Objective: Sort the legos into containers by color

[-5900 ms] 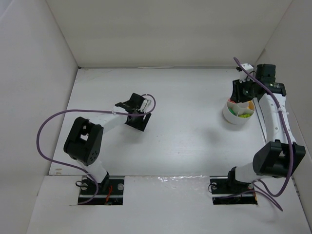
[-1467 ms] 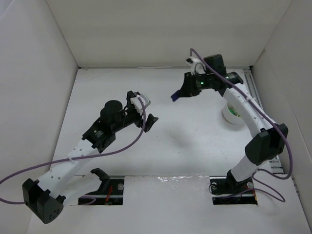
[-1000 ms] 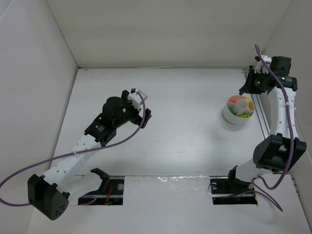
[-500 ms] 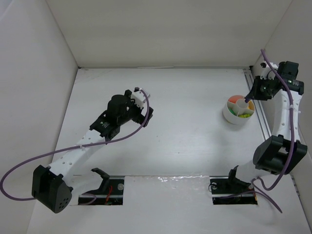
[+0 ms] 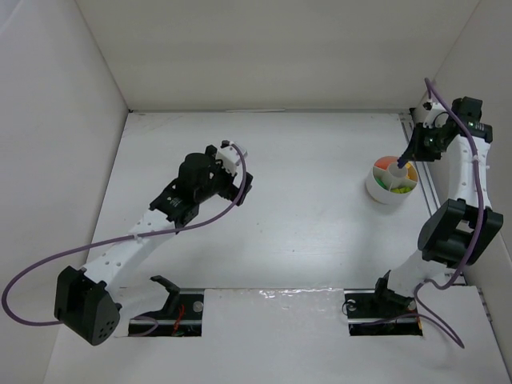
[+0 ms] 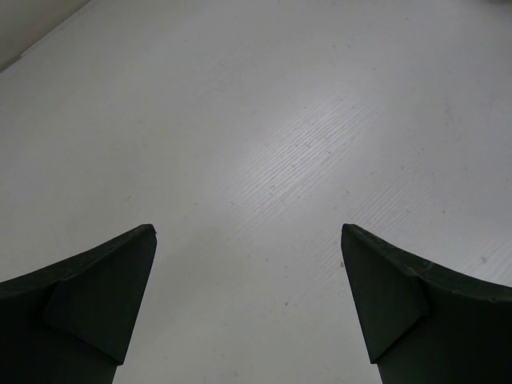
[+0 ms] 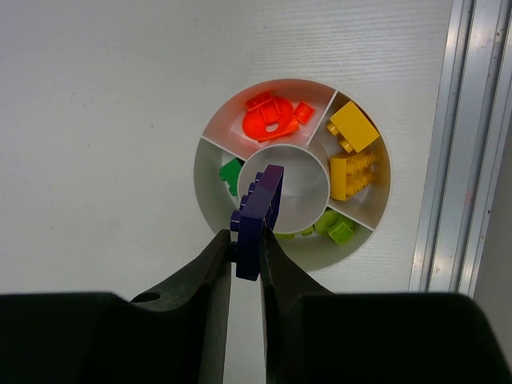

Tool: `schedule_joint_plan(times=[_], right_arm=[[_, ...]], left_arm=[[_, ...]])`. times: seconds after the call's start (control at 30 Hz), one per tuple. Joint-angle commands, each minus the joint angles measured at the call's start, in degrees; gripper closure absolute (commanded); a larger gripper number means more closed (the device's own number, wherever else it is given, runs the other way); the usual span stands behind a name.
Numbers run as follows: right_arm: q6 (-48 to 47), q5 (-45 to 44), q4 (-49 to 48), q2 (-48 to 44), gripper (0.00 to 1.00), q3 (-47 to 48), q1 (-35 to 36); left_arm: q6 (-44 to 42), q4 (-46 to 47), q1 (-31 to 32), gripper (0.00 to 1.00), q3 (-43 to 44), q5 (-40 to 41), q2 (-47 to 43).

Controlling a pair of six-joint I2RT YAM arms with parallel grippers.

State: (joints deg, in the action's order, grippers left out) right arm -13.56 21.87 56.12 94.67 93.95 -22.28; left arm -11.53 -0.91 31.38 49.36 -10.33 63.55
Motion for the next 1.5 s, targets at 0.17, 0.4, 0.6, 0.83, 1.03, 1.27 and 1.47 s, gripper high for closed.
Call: schedule_joint_plan(times=[0.17, 0.4, 0.6, 0.83, 1.03, 1.27, 1.47], right_arm=[[-1.1, 0.6, -0.8, 2.4, 1.0, 4.0, -0.2], [-1.6, -0.5, -0.8, 2.4, 1.0, 2.7, -0.2], [-1.6, -1.1, -0.3, 2.9, 1.0, 2.2, -0.2], [-2.2, -1.7, -0.3, 2.9, 1.0, 1.7, -0.2], [-2.2, -2.2, -0.3, 3.4, 1.0, 1.7, 0.3], [-2.2, -2.8, 0.2, 4.6, 1.0, 1.7, 0.8], [-2.2, -3.3, 0.7, 5.1, 1.0, 1.7, 1.4]], left_arm=[[0.3, 2.1, -0.4, 0.0, 2.8, 0.6, 0.6], [0.3, 2.1, -0.4, 0.0, 3.9, 0.6, 2.5], [-0.2, 2.1, -0.4, 0.0, 5.0, 0.6, 3.9], [-0.2, 2.7, -0.4, 0.0, 5.0, 0.0, 4.4], [-0.2, 3.2, -0.4, 0.0, 5.0, 0.0, 4.9], [-0.2, 3.2, -0.4, 0.0, 5.0, 0.0, 5.4], [-0.2, 2.7, -0.4, 0.0, 5.0, -0.5, 6.0]])
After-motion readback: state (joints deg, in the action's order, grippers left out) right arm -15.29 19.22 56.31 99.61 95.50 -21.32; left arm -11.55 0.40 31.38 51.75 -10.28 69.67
